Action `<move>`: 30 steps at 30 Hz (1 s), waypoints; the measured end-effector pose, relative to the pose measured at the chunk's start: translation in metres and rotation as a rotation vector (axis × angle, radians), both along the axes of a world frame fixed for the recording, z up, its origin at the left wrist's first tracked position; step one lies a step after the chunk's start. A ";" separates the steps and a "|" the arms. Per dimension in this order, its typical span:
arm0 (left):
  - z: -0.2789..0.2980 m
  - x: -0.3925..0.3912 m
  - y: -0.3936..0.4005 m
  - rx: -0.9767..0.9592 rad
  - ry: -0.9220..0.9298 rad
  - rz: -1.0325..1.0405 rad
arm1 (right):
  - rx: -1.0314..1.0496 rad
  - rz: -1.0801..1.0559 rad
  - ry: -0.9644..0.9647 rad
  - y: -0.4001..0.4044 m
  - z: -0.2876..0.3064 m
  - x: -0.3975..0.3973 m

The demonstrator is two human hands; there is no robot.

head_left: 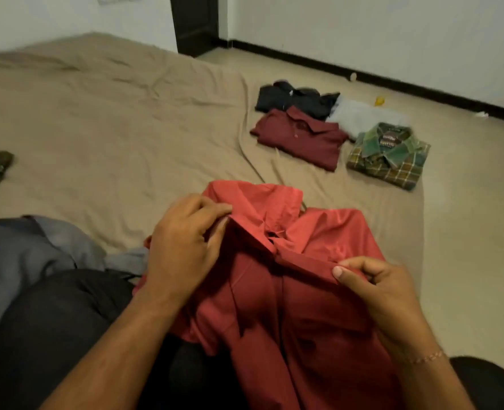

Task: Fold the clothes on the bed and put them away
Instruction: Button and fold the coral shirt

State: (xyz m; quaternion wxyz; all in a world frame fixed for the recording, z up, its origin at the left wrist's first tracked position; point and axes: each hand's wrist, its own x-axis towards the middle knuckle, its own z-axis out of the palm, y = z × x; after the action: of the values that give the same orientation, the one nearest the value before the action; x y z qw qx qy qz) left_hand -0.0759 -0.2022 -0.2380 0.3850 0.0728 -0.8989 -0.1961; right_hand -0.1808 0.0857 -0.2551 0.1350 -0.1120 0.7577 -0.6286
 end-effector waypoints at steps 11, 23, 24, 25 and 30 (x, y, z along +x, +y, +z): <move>0.000 -0.003 0.038 0.050 0.249 -0.052 | -0.241 0.011 0.021 0.002 0.008 0.012; -0.013 -0.007 0.079 0.011 0.200 -0.373 | -0.385 -0.024 -0.154 -0.027 0.017 0.038; -0.015 -0.008 0.081 0.006 0.195 -0.388 | -0.380 -0.027 -0.152 -0.028 0.018 0.040; -0.017 -0.008 0.081 -0.003 0.191 -0.393 | -0.374 -0.029 -0.149 -0.030 0.017 0.041; -0.026 -0.011 0.083 -0.045 0.194 -0.345 | -0.354 -0.030 -0.110 -0.034 0.017 0.044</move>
State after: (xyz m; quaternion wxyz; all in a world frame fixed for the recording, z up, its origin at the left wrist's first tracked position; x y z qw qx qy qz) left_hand -0.0867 -0.1194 -0.2637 0.4321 -0.1102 -0.8609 -0.2450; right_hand -0.1372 0.0514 -0.2382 0.1450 -0.0883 0.6284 -0.7592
